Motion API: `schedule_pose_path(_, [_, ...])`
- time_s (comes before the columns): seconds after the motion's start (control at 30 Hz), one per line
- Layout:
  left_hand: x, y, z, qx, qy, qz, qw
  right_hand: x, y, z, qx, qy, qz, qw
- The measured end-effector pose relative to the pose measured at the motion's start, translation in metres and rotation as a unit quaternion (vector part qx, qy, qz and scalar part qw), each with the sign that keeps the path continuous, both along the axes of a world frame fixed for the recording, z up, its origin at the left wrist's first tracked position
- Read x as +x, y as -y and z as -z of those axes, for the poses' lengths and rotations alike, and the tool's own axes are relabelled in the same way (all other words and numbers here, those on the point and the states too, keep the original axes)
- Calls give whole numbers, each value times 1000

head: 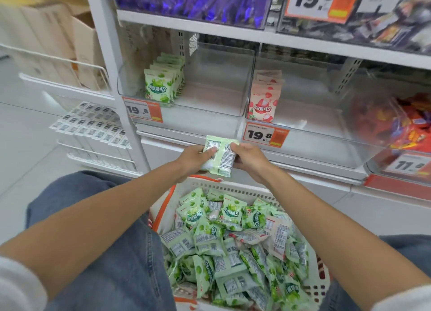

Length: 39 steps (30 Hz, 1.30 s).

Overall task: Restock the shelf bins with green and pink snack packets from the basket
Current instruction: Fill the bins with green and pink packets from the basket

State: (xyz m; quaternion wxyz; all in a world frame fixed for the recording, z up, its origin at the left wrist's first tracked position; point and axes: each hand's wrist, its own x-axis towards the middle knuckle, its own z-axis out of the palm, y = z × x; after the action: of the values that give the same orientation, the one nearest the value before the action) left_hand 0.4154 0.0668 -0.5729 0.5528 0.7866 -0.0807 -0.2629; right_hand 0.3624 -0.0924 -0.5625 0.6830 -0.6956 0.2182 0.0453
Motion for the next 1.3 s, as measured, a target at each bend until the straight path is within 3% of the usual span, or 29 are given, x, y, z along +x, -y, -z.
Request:
schedule_pose_path(0.1, [18,-13,-32,-47,-76,-94,992,8,-14,-27,26,47,-18,998])
schedule_pose_path(0.17, [31,-25,-60,-61,-181,-71,979,11,-21,-43,-101,110,-62,987])
schedule_pose_path(0.23, [43,-38,-87,-60,-254,-19,965,19,-26,-50,-290,187,-120,931])
schedule_pose_path(0.3, [53,-50,-111,-67,-290,-6,955,33,-31,-56,-372,255,-93,888])
schedule_pose_path(0.33, [57,-54,-121,-76,-292,-8,953,41,-32,-61,-376,261,-70,887])
schedule_pose_path(0.4, [71,-62,-134,-75,-254,-3,964,57,-35,-73,-323,238,-35,915])
schedule_pose_path(0.5, [86,-58,-142,-8,-62,-12,998,79,-40,-85,-233,217,2,948])
schedule_pose_path(0.57, [96,-52,-140,56,91,-30,994,94,-45,-92,-216,214,2,953])
schedule_pose_path(0.63, [110,-50,-137,55,166,-61,983,111,-49,-95,-200,215,-11,956])
schedule_pose_path(0.7, [124,-50,-132,-6,161,-83,983,129,-54,-97,-190,209,-12,959])
schedule_pose_path(0.8, [149,-58,-126,-57,116,-124,984,154,-60,-92,-98,173,-55,978])
schedule_pose_path(0.87, [162,-66,-121,-73,78,-129,986,172,-60,-88,-111,151,-68,980])
schedule_pose_path(0.93, [174,-74,-116,-30,94,-124,987,189,-58,-88,-195,163,-38,966])
schedule_pose_path(0.97, [179,-80,-114,23,143,-118,982,196,-56,-90,-255,175,-31,951])
schedule_pose_path(1.03, [190,-89,-112,134,272,-99,948,211,-56,-93,-364,194,-60,909])
schedule_pose_path(1.1, [198,-95,-111,181,331,-61,924,224,-63,-96,-407,201,-109,884])
schedule_pose_path(1.2, [206,-94,-104,213,316,7,925,240,-78,-95,-419,180,-165,874])
schedule_pose_path(1.3, [213,-92,-95,221,271,25,937,252,-89,-84,-375,167,-186,892])
